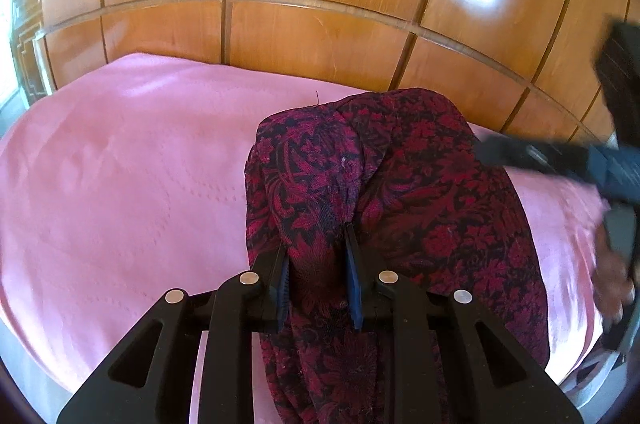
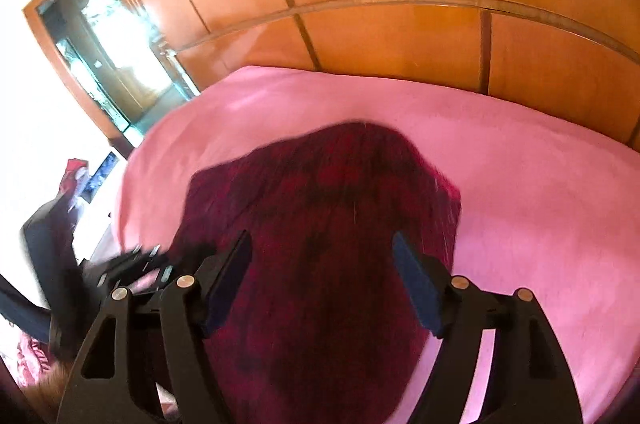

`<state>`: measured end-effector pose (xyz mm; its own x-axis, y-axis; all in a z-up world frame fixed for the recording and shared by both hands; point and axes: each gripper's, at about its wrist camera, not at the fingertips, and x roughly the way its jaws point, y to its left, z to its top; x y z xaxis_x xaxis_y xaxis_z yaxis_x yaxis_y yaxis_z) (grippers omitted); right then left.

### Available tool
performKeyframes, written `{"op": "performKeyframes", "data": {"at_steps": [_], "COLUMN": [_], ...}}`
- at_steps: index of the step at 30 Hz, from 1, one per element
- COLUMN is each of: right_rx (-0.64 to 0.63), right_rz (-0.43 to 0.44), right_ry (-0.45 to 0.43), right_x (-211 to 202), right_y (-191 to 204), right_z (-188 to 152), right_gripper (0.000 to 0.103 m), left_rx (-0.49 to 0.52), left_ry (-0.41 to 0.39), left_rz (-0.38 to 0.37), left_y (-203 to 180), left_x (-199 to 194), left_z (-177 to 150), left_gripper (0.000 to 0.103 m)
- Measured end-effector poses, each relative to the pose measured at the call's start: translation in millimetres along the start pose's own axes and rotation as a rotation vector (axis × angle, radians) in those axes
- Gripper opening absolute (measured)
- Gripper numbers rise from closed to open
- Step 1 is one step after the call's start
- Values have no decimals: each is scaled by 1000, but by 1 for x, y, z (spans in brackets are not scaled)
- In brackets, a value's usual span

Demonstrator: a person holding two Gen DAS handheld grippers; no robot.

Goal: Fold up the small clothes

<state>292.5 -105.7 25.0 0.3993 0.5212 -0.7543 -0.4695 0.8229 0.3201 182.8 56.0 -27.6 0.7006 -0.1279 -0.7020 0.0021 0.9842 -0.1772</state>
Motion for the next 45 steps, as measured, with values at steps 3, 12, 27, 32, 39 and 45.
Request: {"op": "performKeyframes", "data": {"at_steps": [3,12,27,32,39,45], "right_rx": [-21,-88,-34,84,225,373], "right_rz": [-36,-113,-64,43,188,399], "right_ry": [30,122,4,-72,3,35], "right_x": [20,67,46,12,3,16], "right_y": [5,11,4,-21,-77,-110], "right_z": [14,14,6,-6,-65,-94], "right_gripper": [72,74,94,100,100,101], "left_rx": [-7,-23,-30,-16,-26,-20], "left_ry": [-8,-21,-62,-69,-52,-29], "left_rz": [-2,-3,106,153,201,213], "left_y": [0,4,-3,-7,1,16], "left_x": [0,-1,-14,-22,-22,-10], "left_z": [-2,-6,-14,-18,-25,-24], "left_gripper": [21,21,30,35,53,73]}}
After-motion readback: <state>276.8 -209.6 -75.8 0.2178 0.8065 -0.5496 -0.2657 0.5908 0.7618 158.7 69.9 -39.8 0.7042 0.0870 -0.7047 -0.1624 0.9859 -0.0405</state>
